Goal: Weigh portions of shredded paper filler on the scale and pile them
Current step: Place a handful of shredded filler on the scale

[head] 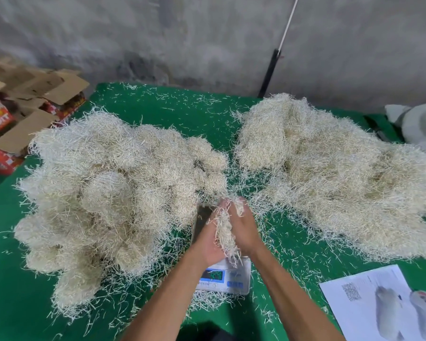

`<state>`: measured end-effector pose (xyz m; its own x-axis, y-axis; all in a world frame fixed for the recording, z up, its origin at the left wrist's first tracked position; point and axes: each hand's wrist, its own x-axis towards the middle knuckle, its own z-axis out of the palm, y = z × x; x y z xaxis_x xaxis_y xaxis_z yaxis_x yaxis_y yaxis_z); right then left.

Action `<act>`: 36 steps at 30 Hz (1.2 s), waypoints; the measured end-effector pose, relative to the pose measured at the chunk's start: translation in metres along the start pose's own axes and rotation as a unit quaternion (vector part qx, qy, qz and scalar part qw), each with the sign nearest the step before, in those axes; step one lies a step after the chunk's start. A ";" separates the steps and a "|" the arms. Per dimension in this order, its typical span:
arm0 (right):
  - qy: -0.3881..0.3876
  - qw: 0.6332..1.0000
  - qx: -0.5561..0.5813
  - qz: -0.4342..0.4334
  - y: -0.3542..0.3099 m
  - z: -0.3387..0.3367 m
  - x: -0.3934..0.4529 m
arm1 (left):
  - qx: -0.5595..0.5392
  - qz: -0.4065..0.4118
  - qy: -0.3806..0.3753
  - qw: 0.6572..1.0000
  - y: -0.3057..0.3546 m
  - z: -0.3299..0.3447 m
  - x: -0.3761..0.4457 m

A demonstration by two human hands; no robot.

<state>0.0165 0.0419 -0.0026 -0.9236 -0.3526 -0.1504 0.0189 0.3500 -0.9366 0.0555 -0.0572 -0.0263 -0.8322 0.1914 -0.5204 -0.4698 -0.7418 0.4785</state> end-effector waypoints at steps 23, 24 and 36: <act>-0.163 0.981 0.087 0.067 -0.017 -0.031 0.038 | 0.084 0.139 0.230 0.959 0.065 -0.026 -0.018; -0.182 0.976 0.092 0.081 -0.016 -0.034 0.039 | 0.055 0.128 0.212 0.967 0.065 -0.024 -0.021; 0.062 0.957 0.256 0.124 -0.025 -0.063 0.092 | 0.085 0.126 0.198 0.968 0.070 -0.007 -0.033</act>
<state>-0.0930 0.0555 0.0268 -0.9042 -0.1959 -0.3796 0.3993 -0.0717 -0.9140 0.0519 -0.1199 0.0195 -0.7647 -0.2687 -0.5857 -0.3359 -0.6095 0.7181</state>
